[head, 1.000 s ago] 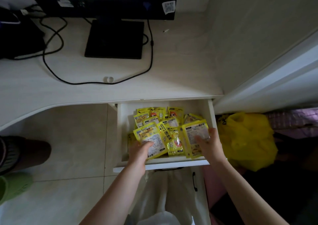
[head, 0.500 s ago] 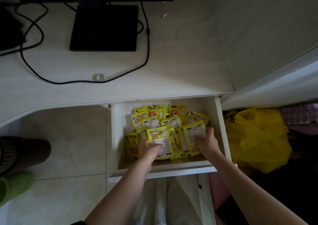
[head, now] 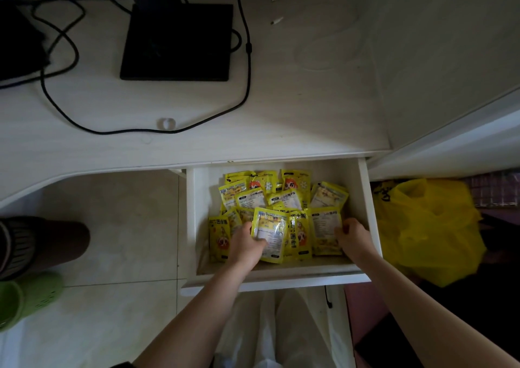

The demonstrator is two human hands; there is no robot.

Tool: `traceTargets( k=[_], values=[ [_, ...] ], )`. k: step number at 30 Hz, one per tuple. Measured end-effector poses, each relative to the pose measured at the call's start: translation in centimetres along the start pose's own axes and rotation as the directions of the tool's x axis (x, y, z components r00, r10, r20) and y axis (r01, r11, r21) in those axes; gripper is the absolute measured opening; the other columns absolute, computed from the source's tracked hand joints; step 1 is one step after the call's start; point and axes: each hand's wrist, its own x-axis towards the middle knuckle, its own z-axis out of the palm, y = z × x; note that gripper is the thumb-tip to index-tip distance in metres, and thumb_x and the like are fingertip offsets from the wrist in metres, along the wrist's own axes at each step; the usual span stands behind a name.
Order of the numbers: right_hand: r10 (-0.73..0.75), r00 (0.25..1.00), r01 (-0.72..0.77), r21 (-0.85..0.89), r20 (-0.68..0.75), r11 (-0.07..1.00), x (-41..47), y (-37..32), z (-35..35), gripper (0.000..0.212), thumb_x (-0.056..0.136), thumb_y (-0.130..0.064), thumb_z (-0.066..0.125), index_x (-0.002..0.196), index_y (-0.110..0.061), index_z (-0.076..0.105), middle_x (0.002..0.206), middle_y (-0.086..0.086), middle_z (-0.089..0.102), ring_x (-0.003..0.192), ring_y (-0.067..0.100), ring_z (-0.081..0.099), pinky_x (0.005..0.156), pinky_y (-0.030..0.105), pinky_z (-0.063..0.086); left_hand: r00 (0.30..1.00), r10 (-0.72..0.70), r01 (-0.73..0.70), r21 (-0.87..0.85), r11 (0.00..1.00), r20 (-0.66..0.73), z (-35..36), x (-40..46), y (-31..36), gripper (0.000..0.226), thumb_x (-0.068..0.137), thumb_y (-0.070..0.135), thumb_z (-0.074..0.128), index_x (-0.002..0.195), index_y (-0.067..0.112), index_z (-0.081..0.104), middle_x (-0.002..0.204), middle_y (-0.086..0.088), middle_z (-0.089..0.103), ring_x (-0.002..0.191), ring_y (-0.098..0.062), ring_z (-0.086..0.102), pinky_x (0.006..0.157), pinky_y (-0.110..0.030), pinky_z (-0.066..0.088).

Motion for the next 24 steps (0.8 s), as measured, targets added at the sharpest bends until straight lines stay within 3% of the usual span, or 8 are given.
traceTargets(
  k=[3, 6, 9, 13, 16, 18, 20, 24],
  values=[
    [0.011, 0.999, -0.010, -0.003, 0.032, 1.000, -0.2, 0.2, -0.2, 0.030, 0.096, -0.017, 0.052, 0.124, -0.006, 0.051, 0.110, 0.015, 0.065, 0.079, 0.023, 0.056, 0.051, 0.024, 0.038, 0.999, 0.047, -0.046, 0.019, 0.999, -0.020, -0.4, -0.5, -0.3, 0.059, 0.088, 0.013, 0.065, 0.143, 0.012, 0.043, 0.141, -0.008, 0.052, 0.118, -0.020, 0.057, 0.093, -0.030, 0.049],
    [0.015, 0.999, -0.015, -0.004, 0.029, 1.000, -1.0, 0.0, -0.6, 0.037, 0.096, -0.021, 0.053, 0.130, -0.008, 0.047, 0.112, 0.014, 0.064, 0.080, 0.023, 0.057, 0.050, 0.024, 0.037, 0.997, 0.068, -0.069, -0.020, 0.997, -0.044, -1.0, -0.9, -0.8, 0.064, 0.086, 0.014, 0.069, 0.144, 0.012, 0.041, 0.139, -0.007, 0.054, 0.121, -0.022, 0.056, 0.100, -0.035, 0.049],
    [-0.017, 1.000, 0.017, 0.000, 0.020, 1.000, -1.9, 0.0, -1.0, 0.039, 0.096, -0.026, 0.051, 0.132, -0.011, 0.047, 0.113, 0.012, 0.065, 0.079, 0.020, 0.057, 0.050, 0.022, 0.038, 0.997, 0.042, -0.047, -0.085, 0.995, -0.058, -1.6, -1.4, -1.6, 0.062, 0.082, 0.010, 0.072, 0.138, 0.009, 0.046, 0.134, -0.011, 0.058, 0.116, -0.023, 0.060, 0.097, -0.037, 0.051],
    [-0.069, 0.998, 0.069, 0.028, -0.002, 0.997, -3.9, 0.1, -1.5, 0.037, 0.094, -0.022, 0.049, 0.130, -0.013, 0.049, 0.113, 0.009, 0.066, 0.085, 0.022, 0.063, 0.062, 0.030, 0.049, 0.995, 0.026, -0.038, -0.125, 0.991, -0.096, -2.8, -2.9, -2.6, 0.044, 0.085, 0.005, 0.067, 0.127, 0.009, 0.054, 0.117, -0.003, 0.064, 0.099, -0.018, 0.062, 0.081, -0.025, 0.048],
    [-0.115, 0.993, 0.117, 0.066, -0.040, 0.991, -5.9, 0.0, -1.8, 0.035, 0.095, -0.023, 0.050, 0.128, -0.013, 0.051, 0.114, 0.007, 0.064, 0.088, 0.019, 0.061, 0.069, 0.031, 0.049, 0.991, -0.002, -0.026, -0.203, 0.979, -0.134, -3.3, -4.1, -3.9, 0.030, 0.086, 0.006, 0.065, 0.114, 0.013, 0.059, 0.104, -0.002, 0.066, 0.093, -0.022, 0.066, 0.086, -0.038, 0.055],
    [-0.116, 0.992, 0.121, 0.148, -0.045, 0.982, -7.3, 0.0, -1.7, 0.032, 0.093, -0.025, 0.054, 0.123, -0.013, 0.056, 0.111, 0.006, 0.066, 0.090, 0.021, 0.064, 0.076, 0.039, 0.056, 0.992, -0.035, -0.001, -0.285, 0.959, -0.121, -3.4, -5.2, -4.7, 0.021, 0.088, 0.005, 0.063, 0.107, 0.014, 0.061, 0.101, -0.007, 0.067, 0.085, -0.022, 0.068, 0.076, -0.037, 0.058],
    [-0.075, 0.997, 0.074, 0.323, -0.009, 0.944, -8.7, 0.3, -1.4, 0.027, 0.093, -0.019, 0.055, 0.117, -0.008, 0.060, 0.102, 0.009, 0.068, 0.090, 0.024, 0.065, 0.082, 0.045, 0.057, 0.991, -0.064, 0.022, -0.333, 0.943, -0.115, -3.3, -6.3, -5.7, 0.015, 0.091, 0.007, 0.060, 0.105, 0.010, 0.062, 0.094, -0.008, 0.068, 0.075, -0.019, 0.068, 0.059, -0.024, 0.052],
    [0.038, 0.992, -0.106, 0.631, 0.121, 0.769, -11.5, 1.6, -0.8, 0.021, 0.095, -0.013, 0.054, 0.107, 0.003, 0.062, 0.084, 0.011, 0.066, 0.080, 0.025, 0.063, 0.072, 0.038, 0.052, 0.981, -0.174, 0.112, -0.467, 0.877, -0.091, -2.8, -8.1, -7.7, 0.014, 0.093, 0.014, 0.059, 0.099, 0.004, 0.066, 0.083, -0.008, 0.070, 0.059, -0.016, 0.064, 0.048, -0.020, 0.045]
  ],
)
